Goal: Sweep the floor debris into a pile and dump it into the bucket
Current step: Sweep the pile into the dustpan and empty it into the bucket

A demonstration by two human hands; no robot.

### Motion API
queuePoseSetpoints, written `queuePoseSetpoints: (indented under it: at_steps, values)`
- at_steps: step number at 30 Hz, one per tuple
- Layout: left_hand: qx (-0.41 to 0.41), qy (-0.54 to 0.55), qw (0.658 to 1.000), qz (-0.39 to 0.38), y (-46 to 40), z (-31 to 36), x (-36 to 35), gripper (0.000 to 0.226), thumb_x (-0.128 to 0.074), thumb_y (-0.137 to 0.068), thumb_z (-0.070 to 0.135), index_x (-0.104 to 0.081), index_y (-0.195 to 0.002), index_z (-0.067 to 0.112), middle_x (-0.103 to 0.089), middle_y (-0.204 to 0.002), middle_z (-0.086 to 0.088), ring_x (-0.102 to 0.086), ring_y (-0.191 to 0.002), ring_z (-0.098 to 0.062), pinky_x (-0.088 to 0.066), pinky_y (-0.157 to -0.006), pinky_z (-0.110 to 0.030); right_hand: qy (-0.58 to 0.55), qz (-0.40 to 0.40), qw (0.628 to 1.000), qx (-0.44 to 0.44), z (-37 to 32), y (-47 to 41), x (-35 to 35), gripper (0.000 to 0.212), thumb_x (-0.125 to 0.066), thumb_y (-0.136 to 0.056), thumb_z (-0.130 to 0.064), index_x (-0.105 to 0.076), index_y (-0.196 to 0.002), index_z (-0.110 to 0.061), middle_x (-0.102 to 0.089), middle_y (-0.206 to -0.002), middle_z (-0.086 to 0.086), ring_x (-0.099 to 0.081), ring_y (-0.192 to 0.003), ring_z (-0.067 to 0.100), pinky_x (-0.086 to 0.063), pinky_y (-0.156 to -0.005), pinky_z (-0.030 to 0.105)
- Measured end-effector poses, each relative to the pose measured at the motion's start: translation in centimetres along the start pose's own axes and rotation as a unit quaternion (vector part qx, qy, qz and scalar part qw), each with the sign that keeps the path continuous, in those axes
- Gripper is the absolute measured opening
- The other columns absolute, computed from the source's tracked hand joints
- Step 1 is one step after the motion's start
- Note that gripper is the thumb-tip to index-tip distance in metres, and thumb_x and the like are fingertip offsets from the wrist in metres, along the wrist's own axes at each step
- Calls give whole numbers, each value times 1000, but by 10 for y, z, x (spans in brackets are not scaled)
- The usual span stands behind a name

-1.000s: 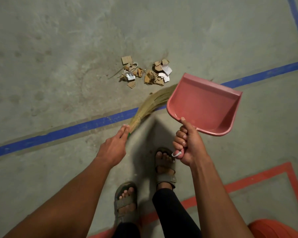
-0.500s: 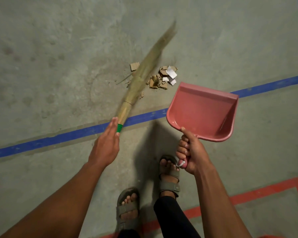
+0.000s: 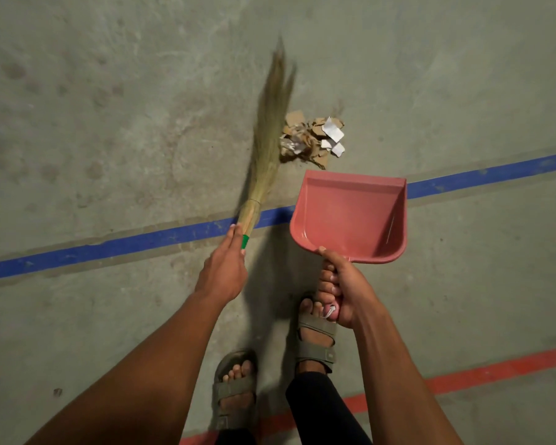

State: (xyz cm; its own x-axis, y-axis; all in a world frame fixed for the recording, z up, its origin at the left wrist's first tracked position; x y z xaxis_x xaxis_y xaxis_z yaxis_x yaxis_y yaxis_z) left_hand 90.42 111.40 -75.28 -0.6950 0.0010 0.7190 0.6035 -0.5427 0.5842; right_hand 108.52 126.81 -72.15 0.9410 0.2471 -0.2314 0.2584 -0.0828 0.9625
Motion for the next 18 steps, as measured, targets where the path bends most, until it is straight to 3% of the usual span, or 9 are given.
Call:
queuePoseSetpoints:
  at_steps: [7,13,18]
  values:
    - [-43,-34,997,51,20,8,21,71,-47,-108,25,-8,-167,25,-28,-169,4,-67,-112,-29,-59,-83,-44,42,-13,998,-38,15,-3,1,43,-63,-101,-29,-37,-66,-26,-21,-55,-7,-16,-38,6,-17,-32,19]
    - [-36,-15,997,68,2,16,58,65,-43,-110,27,-12,-166,26,-25,-170,4,-55,-134,-33,-50,-100,-50,-10,-54,992,-115,35,-19,-18,44,-58,-102,-29,-38,-63,-25,-22,-51,-8,-17,-33,5,-16,-30,17]
    - [-42,-2,994,96,-41,33,86,62,-45,-109,22,-19,-166,21,-28,-169,-1,-44,-145,-30,-40,-114,-46,-79,-105,977,-169,54,-39,-63,43,-56,-103,-27,-39,-63,-23,-25,-46,-8,-21,-30,5,-17,-29,17]
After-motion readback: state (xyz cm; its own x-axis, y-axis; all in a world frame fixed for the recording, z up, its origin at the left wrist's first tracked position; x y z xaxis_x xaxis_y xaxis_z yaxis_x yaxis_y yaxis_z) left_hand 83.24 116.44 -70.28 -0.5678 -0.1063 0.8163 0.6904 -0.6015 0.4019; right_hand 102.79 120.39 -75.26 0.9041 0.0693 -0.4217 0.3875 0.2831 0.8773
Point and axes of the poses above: each hand's wrist, its own y-axis away from the middle knuckle, its own x-axis out of the back of the hand, z = x × y, the point moved 4 cm from there along -y, towards the middle knuckle
